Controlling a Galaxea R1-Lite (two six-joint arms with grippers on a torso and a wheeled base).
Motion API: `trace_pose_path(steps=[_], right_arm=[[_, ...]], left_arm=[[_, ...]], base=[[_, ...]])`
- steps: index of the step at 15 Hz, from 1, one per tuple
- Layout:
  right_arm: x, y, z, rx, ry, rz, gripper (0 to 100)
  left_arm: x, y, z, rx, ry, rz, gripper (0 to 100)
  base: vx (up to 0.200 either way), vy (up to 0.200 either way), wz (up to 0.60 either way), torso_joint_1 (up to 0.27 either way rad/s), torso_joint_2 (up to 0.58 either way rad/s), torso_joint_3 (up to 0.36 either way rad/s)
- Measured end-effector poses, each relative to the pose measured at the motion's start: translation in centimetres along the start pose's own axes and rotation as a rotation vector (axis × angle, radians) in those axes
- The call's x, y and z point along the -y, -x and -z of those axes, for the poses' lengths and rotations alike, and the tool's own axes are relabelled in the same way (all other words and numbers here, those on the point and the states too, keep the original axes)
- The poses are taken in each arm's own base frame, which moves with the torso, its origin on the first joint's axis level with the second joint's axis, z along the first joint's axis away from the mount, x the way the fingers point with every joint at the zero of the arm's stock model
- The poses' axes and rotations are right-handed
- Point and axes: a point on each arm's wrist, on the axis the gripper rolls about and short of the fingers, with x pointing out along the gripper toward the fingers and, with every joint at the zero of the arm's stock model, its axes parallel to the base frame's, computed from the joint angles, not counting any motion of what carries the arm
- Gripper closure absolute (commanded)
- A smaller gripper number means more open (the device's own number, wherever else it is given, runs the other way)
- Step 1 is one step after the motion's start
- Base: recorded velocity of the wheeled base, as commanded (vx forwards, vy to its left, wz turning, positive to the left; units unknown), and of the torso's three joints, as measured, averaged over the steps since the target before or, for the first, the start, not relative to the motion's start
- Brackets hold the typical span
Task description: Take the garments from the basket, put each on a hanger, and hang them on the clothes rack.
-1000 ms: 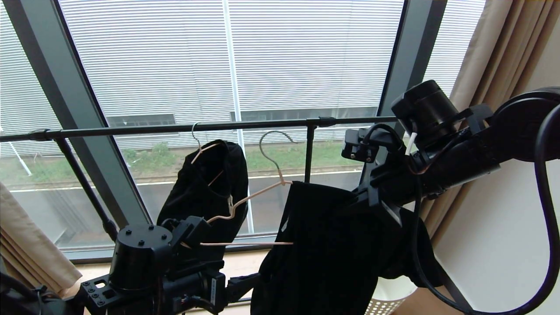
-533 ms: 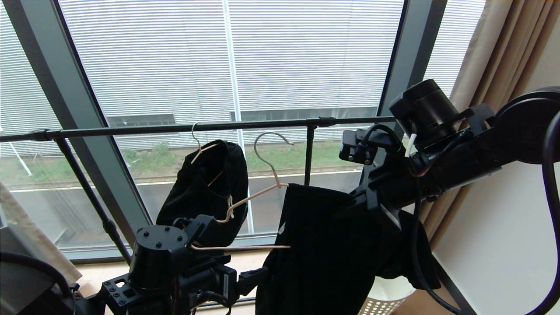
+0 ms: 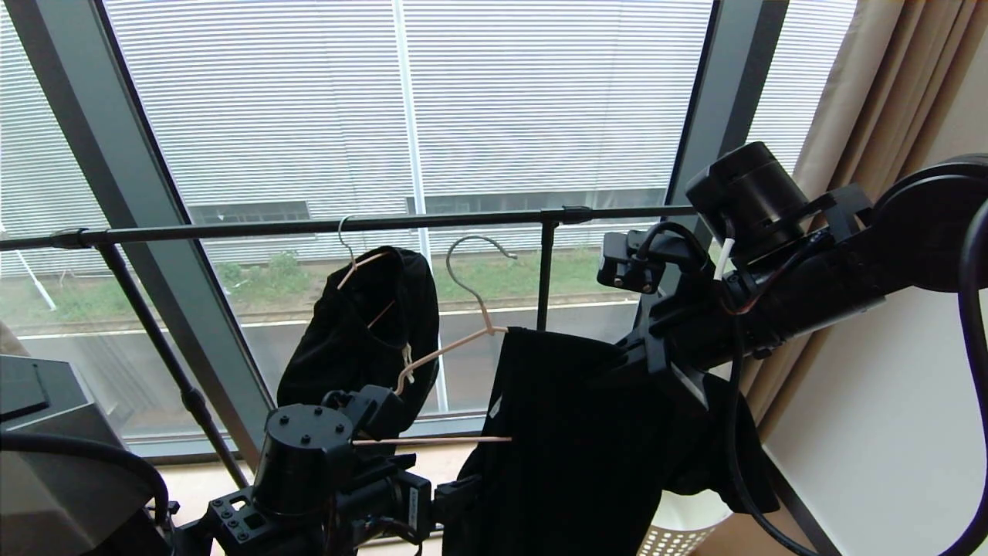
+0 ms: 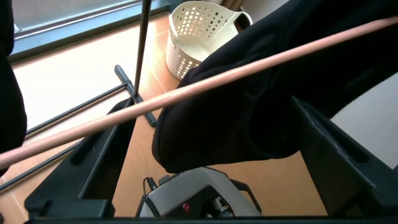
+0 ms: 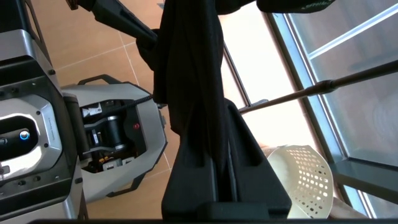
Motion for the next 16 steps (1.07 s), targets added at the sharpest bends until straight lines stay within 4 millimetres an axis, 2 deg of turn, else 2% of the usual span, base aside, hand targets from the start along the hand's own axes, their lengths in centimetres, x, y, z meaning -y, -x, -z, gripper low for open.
trace_pose_path(steps=[12, 13, 16], right_arm=[[-0.1, 0.2, 0.0, 0.003, 0.002, 0.001, 100], [-0.1, 0.2, 0.0, 0.003, 0.002, 0.001, 100], [-0.1, 0.2, 0.0, 0.003, 0.002, 0.002, 100]], left_arm=[[0.0, -1.3, 0.9, -0.003, -0.014, -0.027, 0], [0.0, -1.3, 1.0, -0.005, -0.013, -0.028, 100], [0.0, -1.4, 1.1, -0.011, -0.014, -0.029, 100]], base=[[0.0, 0.0, 0.0, 0.0, 0.0, 0.0], [0.0, 0.0, 0.0, 0.0, 0.0, 0.0], [0.0, 0.0, 0.0, 0.0, 0.0, 0.0]])
